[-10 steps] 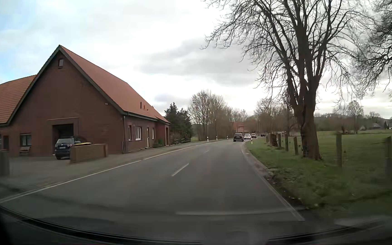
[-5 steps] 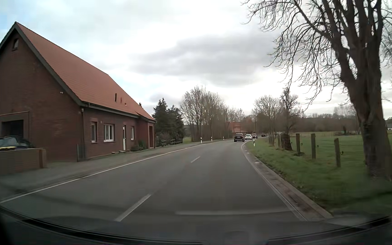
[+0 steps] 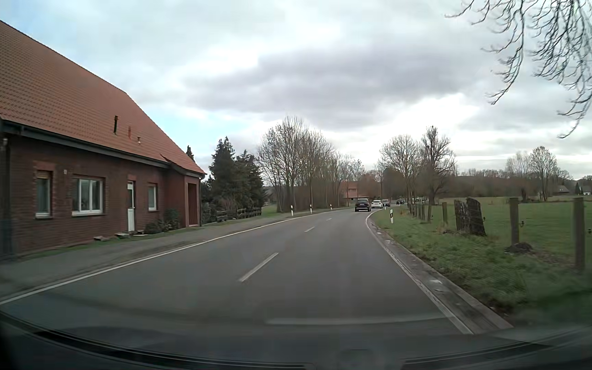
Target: Follow the waypoints while adhering to traffic rules and regulations
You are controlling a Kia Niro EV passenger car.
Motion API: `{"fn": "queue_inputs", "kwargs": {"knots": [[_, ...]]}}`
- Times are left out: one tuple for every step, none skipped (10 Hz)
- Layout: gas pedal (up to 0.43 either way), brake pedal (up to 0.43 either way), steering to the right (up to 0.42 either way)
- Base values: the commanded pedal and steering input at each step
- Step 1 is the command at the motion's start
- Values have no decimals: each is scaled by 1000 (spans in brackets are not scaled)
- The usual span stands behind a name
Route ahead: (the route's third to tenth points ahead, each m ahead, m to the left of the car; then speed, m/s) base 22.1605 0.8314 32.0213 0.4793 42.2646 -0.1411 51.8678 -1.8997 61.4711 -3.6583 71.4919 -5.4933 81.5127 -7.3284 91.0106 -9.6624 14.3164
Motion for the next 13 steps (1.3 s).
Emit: {"fn": "queue_inputs", "kwargs": {"knots": [[169,0,16],[169,0,16],[169,0,16],[169,0,16],[169,0,17],[169,0,17],[169,0,17],[169,0,17],[169,0,17],[169,0,17],[169,0,17],[169,0,17],[169,0,17]]}}
